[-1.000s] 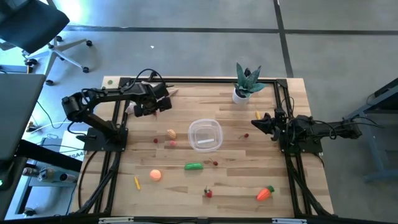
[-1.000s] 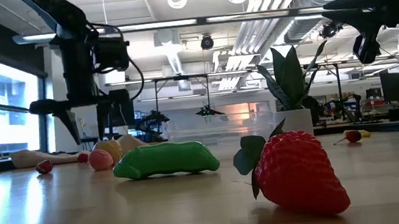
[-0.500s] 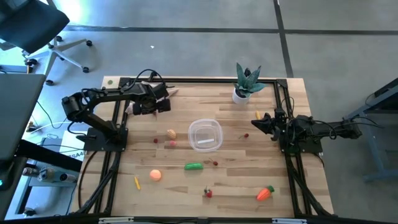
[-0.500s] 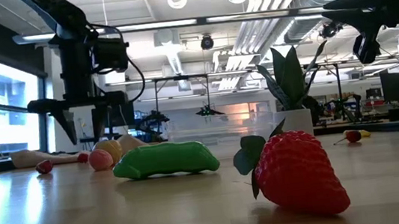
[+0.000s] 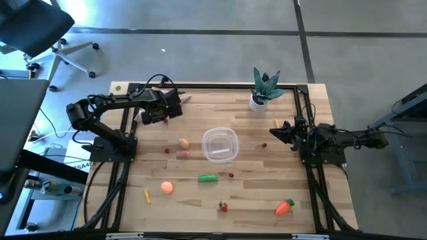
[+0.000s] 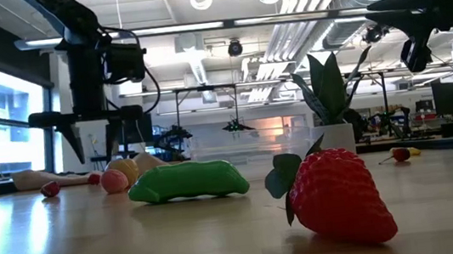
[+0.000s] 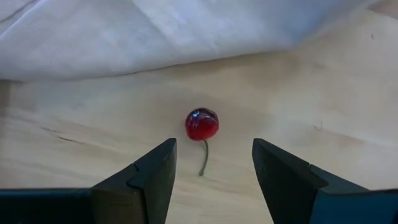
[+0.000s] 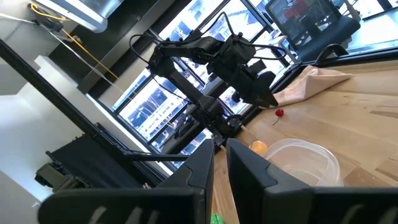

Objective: Pick and placing Produce into tupperware
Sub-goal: Put the red cherry into the transparent bin

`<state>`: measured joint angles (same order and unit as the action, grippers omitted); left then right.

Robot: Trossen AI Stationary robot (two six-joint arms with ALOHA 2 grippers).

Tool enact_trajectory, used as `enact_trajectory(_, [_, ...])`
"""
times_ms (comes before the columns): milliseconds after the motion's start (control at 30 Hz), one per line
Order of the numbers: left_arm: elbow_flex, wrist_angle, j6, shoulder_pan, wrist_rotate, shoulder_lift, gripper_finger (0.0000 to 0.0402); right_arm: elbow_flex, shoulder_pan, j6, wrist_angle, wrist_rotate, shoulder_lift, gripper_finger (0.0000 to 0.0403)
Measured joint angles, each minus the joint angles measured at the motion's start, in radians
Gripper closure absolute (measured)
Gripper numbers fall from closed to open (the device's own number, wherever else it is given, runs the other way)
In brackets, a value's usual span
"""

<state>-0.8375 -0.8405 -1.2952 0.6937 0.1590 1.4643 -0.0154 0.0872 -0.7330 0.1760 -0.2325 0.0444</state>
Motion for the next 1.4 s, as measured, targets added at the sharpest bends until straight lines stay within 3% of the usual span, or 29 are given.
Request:
enact_trajectory(667, [0.0,0.024,-0.105,0.011,-0.034,0.139,0.0199,0.0,0.0,0.0,-0.011,0.0,0.0,0.0366])
enact_trajectory(933, [0.0,0.032,-0.075,0.066,-0.038,0.145,0.0199,0.0,0.0,0.0,-0.015,0.0,0.0,0.0366])
enact_trajectory(1400, [0.016,0.072,-0.063,0.066,-0.036,0.145,0.0199,0.0,0.0,0.0,-0.015,0.0,0.0,0.0366])
